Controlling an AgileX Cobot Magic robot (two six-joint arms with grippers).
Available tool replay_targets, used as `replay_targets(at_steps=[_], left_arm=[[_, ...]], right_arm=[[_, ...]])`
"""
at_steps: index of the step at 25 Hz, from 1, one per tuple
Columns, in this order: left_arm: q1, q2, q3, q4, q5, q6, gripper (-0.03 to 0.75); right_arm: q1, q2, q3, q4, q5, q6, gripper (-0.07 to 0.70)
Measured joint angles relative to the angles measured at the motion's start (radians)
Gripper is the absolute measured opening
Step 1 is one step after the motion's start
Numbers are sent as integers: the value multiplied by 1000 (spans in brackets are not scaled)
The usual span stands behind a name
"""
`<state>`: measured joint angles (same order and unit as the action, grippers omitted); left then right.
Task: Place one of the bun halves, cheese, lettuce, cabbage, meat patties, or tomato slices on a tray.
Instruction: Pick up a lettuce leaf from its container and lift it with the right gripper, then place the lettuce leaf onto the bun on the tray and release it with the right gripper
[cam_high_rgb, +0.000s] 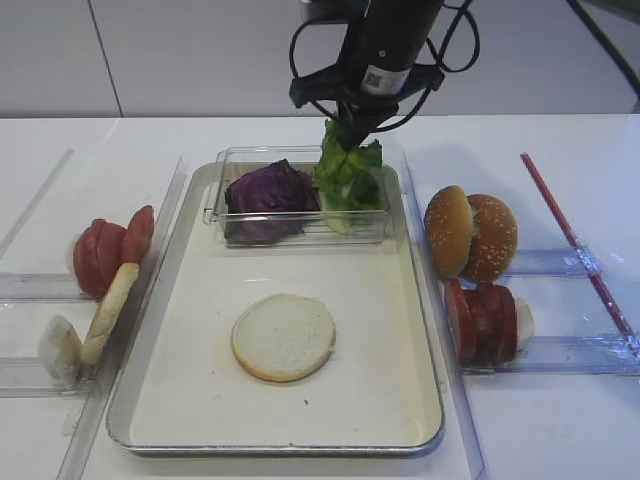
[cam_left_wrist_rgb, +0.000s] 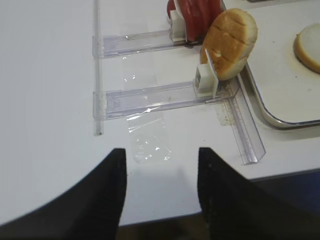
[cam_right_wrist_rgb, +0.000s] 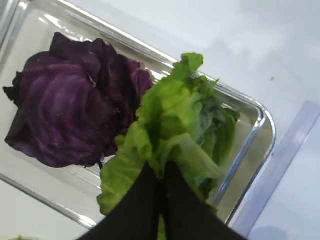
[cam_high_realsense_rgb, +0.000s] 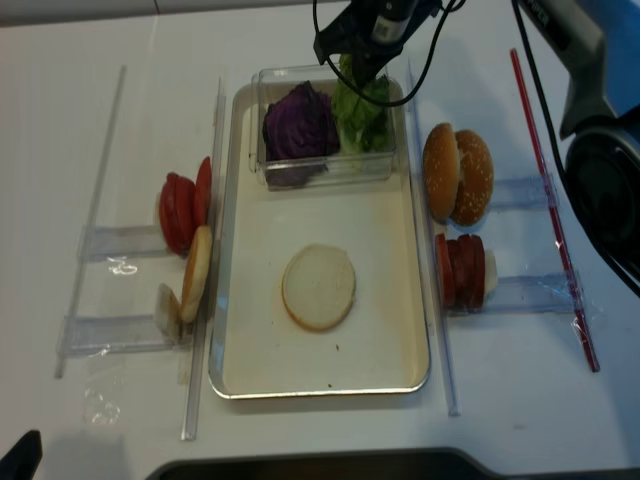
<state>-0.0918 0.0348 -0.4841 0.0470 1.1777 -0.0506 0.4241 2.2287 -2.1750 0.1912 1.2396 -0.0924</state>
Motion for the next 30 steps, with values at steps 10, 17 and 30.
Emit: replay_targets(at_steps=[10,17,30], left_arm=[[0,0,0,0,0,0,343],[0,0,0,0,0,0,343],[0,0,0,0,-1,0,343]], right_arm=[[9,-74,0,13,8,0,45],[73,-117,17,-19,8,2,45],[109,-372,382,53,8,-35,45]])
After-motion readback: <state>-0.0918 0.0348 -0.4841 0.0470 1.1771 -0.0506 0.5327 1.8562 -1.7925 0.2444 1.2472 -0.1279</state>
